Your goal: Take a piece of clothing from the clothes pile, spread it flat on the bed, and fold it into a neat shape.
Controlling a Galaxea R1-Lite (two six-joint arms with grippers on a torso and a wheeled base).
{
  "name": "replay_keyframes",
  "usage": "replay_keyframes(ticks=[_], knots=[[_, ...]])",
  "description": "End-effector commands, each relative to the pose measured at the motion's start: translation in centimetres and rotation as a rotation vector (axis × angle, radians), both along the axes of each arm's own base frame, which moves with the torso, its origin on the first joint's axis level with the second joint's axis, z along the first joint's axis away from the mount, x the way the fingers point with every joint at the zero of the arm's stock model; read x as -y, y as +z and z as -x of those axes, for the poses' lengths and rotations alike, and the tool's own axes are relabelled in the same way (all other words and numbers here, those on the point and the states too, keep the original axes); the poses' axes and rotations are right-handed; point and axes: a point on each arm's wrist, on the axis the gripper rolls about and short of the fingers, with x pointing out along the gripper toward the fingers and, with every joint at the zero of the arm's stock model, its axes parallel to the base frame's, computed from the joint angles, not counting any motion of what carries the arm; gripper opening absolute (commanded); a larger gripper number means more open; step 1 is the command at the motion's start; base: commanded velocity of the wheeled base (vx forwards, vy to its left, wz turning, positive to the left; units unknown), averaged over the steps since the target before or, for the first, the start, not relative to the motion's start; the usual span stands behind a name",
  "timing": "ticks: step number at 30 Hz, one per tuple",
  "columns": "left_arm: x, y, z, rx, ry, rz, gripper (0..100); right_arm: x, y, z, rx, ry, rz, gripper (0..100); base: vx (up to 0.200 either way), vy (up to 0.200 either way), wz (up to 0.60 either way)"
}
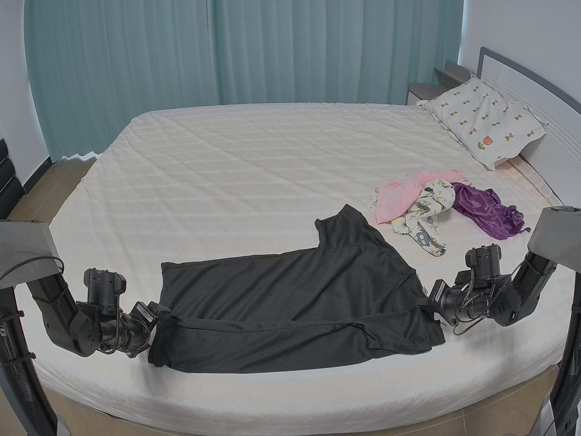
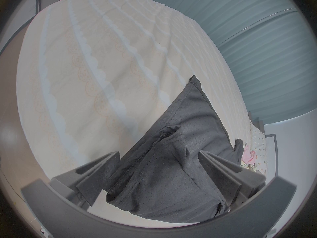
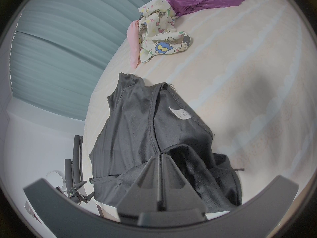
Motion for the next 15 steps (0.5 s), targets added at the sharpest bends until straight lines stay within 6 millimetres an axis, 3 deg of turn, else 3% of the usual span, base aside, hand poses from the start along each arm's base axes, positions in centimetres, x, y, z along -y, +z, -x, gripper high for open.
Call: replay_keyframes(ticks=[1, 6, 15], knots=[[0.0, 0.0, 0.0, -0.001, 0.0, 0.0, 100, 0.1, 0.0, -0.2, 0.004, -0.006, -0.002, 0, 0.0, 0.0, 0.0], [0.0, 0.0, -0.1, 0.001, 0.0, 0.0, 100, 0.9, 0.1, -0.9, 0.05, -0.031, -0.012, 0, 0.0, 0.0, 0.0], [0.0, -0.1, -0.1, -0.001, 0.0, 0.0, 100, 1.1, -1.4, -1.7, 0.139, -0.038, -0.017, 0, 0.0, 0.0, 0.0]])
